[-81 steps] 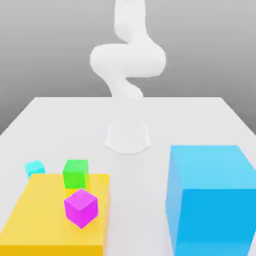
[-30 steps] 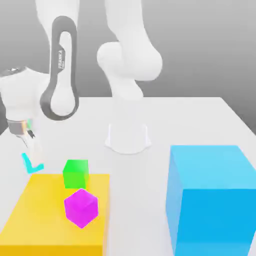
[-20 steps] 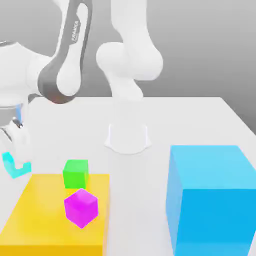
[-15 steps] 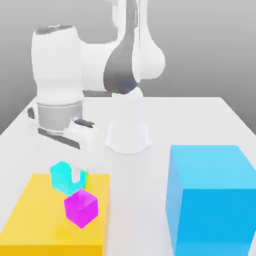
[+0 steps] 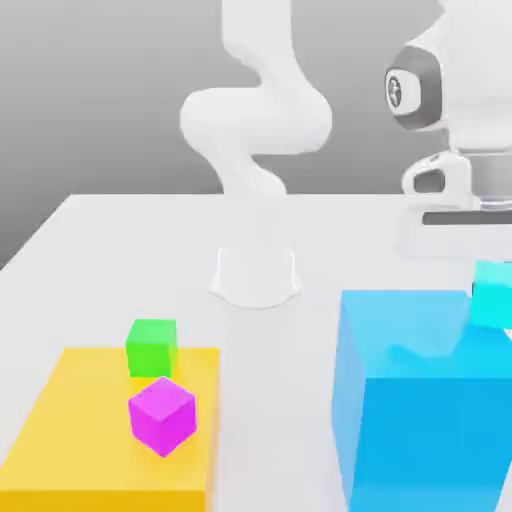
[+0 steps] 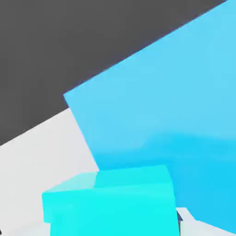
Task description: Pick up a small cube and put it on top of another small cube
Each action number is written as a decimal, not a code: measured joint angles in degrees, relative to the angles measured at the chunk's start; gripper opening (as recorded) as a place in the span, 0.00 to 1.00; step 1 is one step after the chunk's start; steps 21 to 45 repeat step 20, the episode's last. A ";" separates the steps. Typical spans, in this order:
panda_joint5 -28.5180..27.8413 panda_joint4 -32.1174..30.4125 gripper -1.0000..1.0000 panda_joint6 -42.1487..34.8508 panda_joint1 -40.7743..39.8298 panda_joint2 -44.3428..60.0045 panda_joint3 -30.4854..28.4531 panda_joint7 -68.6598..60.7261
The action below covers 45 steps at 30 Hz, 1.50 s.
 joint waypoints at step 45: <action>-30.96 -13.23 0.00 14.02 -4.96 13.40 3.19 29.83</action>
